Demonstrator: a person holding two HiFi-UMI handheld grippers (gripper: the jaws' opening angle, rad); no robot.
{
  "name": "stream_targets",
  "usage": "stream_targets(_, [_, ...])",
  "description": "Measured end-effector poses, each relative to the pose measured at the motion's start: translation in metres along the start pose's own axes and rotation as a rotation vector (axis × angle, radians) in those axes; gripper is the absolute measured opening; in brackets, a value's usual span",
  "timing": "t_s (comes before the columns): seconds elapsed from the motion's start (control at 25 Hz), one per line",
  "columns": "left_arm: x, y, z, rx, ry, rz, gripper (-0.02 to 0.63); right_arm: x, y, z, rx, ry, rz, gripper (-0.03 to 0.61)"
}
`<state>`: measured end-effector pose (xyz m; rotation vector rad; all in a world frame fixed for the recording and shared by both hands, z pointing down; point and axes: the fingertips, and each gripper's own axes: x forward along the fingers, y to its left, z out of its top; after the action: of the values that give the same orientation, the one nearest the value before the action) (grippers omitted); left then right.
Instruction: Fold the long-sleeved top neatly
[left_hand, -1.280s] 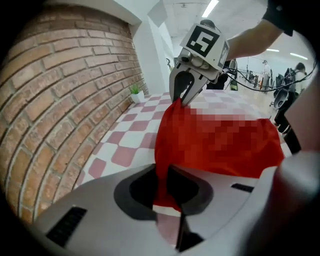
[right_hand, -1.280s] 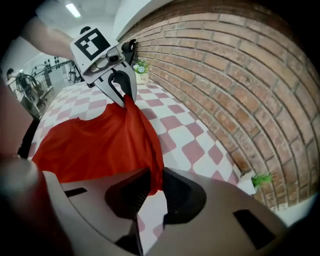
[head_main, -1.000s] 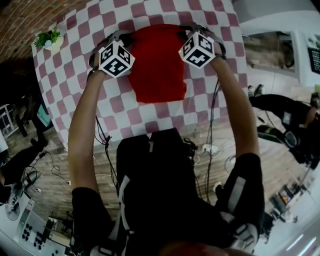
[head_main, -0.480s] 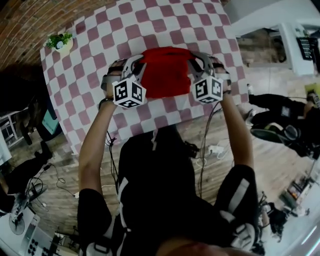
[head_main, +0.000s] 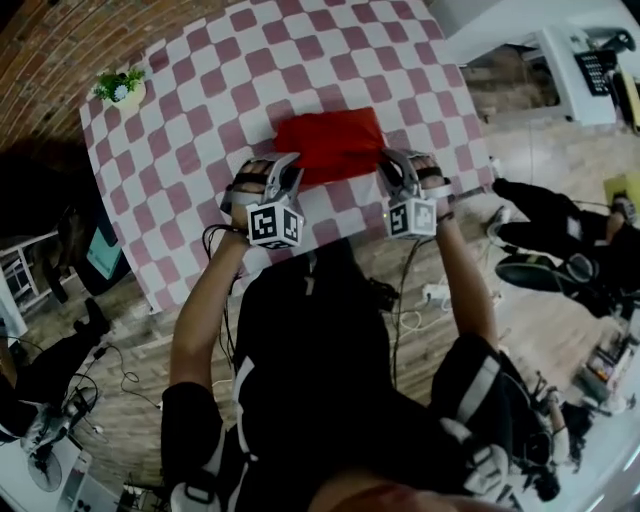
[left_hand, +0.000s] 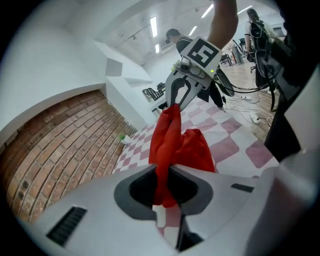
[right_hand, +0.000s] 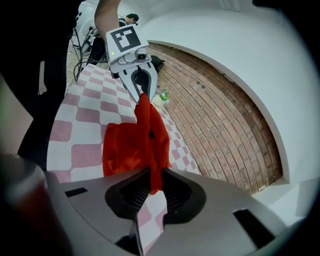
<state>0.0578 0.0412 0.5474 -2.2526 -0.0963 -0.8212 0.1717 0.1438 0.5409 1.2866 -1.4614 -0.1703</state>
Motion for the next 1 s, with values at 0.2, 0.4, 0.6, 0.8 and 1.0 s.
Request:
stream_targets(0.2, [0.018, -0.041, -0.011, 0.051, 0.038, -0.024, 0.054, 0.013, 0.046, -0.031, 0.005, 0.025, 0.006, 0.061])
stream_targets(0.4, [0.035, -0.074, -0.030, 0.034, 0.099, -0.066, 0.054, 0.027, 0.079, -0.049, -0.018, 0.061, 0.057, 0.061])
stream_targets(0.6, [0.048, -0.094, -0.042, 0.021, 0.124, -0.094, 0.054, 0.040, 0.094, -0.056, 0.018, 0.068, 0.085, 0.063])
stream_targets(0.8, [0.057, -0.108, -0.050, 0.015, 0.154, -0.122, 0.055, 0.052, 0.103, -0.064, 0.027, 0.103, 0.102, 0.064])
stream_targets(1.0, [0.051, -0.111, -0.047, -0.072, 0.155, -0.188, 0.108, 0.047, 0.102, -0.059, 0.109, 0.090, 0.151, 0.103])
